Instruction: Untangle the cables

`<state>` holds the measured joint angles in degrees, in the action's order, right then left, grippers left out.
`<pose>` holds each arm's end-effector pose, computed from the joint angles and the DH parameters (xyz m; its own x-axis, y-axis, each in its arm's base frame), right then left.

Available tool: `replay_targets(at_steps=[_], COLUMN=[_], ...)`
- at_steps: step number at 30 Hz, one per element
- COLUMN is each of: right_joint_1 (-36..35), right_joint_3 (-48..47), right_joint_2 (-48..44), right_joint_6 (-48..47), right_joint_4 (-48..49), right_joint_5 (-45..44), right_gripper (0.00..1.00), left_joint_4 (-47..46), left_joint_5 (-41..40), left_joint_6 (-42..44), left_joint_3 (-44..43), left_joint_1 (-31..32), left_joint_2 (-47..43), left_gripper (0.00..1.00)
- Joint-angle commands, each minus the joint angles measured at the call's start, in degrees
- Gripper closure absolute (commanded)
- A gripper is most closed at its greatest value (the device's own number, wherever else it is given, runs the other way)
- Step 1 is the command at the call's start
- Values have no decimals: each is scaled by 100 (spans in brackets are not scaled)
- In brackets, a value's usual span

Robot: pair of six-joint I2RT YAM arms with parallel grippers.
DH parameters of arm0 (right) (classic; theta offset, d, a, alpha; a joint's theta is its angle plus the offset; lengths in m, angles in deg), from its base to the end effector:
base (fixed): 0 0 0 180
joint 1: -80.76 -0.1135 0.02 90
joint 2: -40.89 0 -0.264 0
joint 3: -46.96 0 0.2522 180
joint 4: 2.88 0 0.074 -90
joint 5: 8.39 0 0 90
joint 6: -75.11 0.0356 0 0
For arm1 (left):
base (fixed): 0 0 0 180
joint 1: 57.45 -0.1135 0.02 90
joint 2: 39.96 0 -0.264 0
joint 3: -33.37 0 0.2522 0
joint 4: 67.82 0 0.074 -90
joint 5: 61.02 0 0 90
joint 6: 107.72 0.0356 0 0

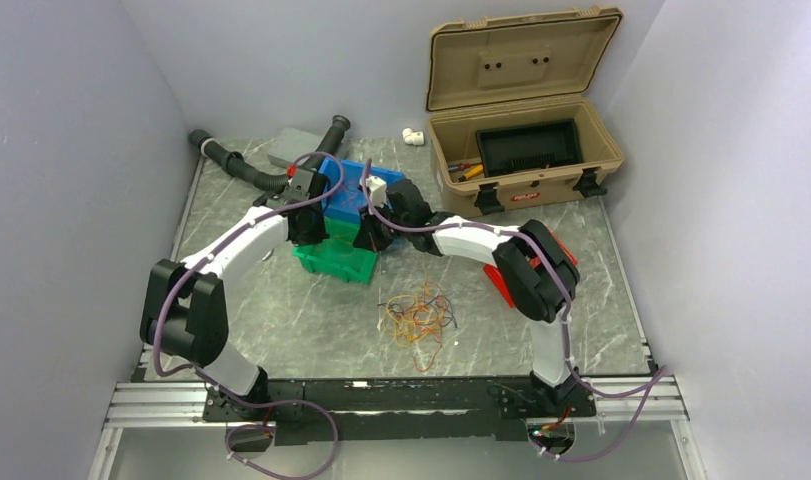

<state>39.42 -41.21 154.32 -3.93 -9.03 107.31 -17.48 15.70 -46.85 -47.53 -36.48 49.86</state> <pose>0.3229 0.3046 0.1928 -0.5501 -0.2558 -0.7949 -0.7827 0.4896 0.3841 0.3053 -0.1083 0.2450 -0.8172 -0.1942 -0.5426 -0.1822 0.9803 -0.0764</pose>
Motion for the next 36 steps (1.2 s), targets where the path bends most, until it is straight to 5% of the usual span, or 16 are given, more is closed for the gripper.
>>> replay_targets(at_steps=[1,6,12,19,30,36], right_joint_1=[-20,-18,-33,-59,-102,-111], right_joint_3=[-548,-755,37,-148,-181,-58], right_joint_2=[357,780,420,291,111,-118], right_joint_6=[892,2424,4215,5412,5018,4648], right_joint_4=[42,-533,-122,-967,-800,-797], right_joint_5=[-71,-847,-1473,-2265,-2060,-2039], right_gripper=[100,100,100,100,100,73], left_joint_4=[-254,-298,-581,-453,-411,-273], left_joint_5=[210,100,-170,-459,-413,-309], left_joint_6=[56,-76,-275,-469,-342,-265], left_joint_3=[104,276,755,874,777,520], left_joint_1=[6,92,120,119,126,140], left_joint_2=[-273,-463,-1148,-1303,-1056,-564], left_gripper=[100,100,100,100,100,100])
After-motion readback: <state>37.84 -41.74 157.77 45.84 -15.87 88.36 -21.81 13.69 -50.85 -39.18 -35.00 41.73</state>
